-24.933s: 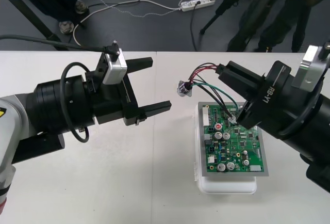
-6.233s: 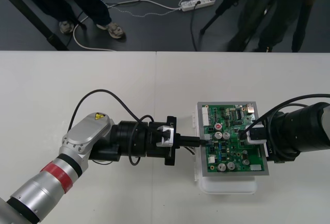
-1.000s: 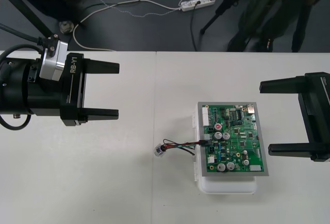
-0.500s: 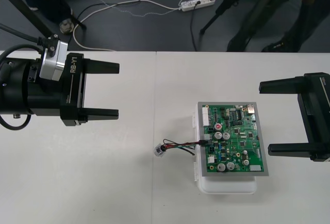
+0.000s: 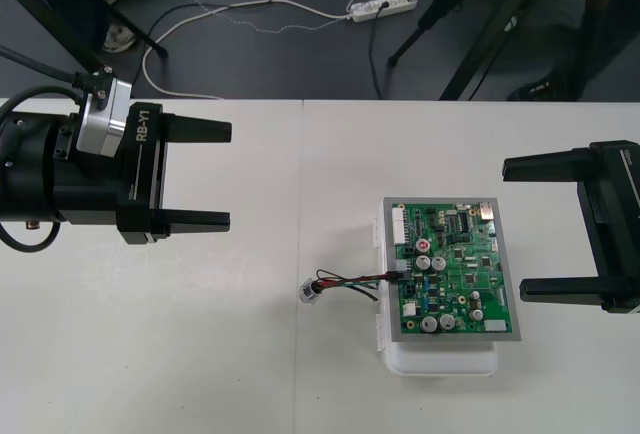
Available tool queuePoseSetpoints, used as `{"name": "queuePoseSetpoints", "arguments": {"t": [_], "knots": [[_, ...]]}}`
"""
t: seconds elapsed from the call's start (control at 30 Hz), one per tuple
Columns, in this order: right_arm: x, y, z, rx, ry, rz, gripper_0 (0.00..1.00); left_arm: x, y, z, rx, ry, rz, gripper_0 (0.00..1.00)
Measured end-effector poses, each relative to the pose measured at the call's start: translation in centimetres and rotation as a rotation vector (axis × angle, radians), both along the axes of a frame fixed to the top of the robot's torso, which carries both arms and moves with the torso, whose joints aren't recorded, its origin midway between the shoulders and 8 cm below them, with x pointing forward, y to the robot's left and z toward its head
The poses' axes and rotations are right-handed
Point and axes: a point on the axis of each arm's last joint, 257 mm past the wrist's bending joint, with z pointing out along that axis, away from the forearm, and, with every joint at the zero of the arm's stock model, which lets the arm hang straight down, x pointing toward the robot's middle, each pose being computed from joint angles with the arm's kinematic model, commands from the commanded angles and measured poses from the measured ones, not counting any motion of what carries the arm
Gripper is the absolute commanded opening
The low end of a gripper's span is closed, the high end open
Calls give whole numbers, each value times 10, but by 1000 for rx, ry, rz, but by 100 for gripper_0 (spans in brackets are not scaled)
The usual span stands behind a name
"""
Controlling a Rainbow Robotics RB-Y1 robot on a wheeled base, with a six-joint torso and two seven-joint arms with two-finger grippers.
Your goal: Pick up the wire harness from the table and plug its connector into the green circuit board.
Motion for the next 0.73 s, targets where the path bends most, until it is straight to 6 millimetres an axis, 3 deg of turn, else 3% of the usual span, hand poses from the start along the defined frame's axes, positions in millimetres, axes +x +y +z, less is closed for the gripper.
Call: {"name": "queuePoseSetpoints", "arguments": {"t": [0.73], "knots": [[0,0,0,0,0,0,100,0,0,0,0,0,0,88]]}}
